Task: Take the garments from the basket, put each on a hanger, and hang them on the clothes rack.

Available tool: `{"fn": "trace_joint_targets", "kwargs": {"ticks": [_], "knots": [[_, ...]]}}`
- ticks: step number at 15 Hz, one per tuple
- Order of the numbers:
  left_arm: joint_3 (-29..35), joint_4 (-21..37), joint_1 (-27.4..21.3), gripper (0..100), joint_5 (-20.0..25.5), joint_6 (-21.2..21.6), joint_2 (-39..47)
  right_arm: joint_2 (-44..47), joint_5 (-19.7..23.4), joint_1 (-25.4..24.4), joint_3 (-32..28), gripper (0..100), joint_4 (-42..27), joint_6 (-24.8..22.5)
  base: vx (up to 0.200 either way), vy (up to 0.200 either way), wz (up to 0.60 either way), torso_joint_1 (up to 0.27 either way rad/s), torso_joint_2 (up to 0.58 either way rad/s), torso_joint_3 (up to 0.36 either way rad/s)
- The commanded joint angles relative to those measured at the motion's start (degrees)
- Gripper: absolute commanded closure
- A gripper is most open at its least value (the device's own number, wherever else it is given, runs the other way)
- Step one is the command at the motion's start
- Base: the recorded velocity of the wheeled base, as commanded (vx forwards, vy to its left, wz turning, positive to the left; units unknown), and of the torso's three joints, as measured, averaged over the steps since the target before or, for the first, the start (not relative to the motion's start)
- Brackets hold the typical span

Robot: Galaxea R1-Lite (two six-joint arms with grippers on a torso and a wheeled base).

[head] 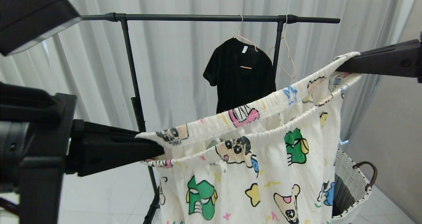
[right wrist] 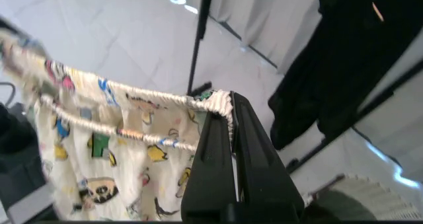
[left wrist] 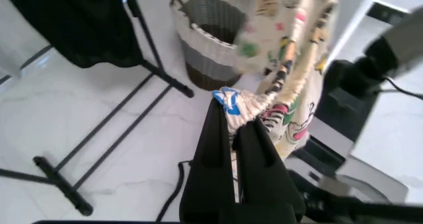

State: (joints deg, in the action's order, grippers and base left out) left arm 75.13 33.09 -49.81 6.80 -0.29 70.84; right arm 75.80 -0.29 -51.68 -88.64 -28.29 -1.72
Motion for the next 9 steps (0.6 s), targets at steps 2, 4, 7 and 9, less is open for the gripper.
{"fn": "trace_joint_targets", "kwargs": {"ticks": [2, 4, 7, 9], "knots": [[-2.3, 0.0, -8.1, 100, -0.1, -2.6, -4.1, 3.3, 1.3, 0.1, 0.0, 100, 2.2, 0.0, 0.0, 0.0, 0.0, 0.0, 0.0, 0.0], [-2.4, 0.0, -10.2, 100, -0.3, -4.5, -4.0, 3.7, 1.3, 0.1, -0.4, 100, 2.5, 0.0, 0.0, 0.0, 0.0, 0.0, 0.0, 0.0], [-2.6, 0.0, -10.2, 100, -0.4, -4.5, -4.0, 3.7, 1.3, 0.1, -0.3, 100, 2.5, 0.0, 0.0, 0.0, 0.0, 0.0, 0.0, 0.0], [-2.4, 0.0, -10.0, 100, -0.7, -4.3, -3.7, 2.2, 1.1, 1.3, 0.0, 100, 1.4, 0.0, 0.0, 0.0, 0.0, 0.0, 0.0, 0.0]]}}
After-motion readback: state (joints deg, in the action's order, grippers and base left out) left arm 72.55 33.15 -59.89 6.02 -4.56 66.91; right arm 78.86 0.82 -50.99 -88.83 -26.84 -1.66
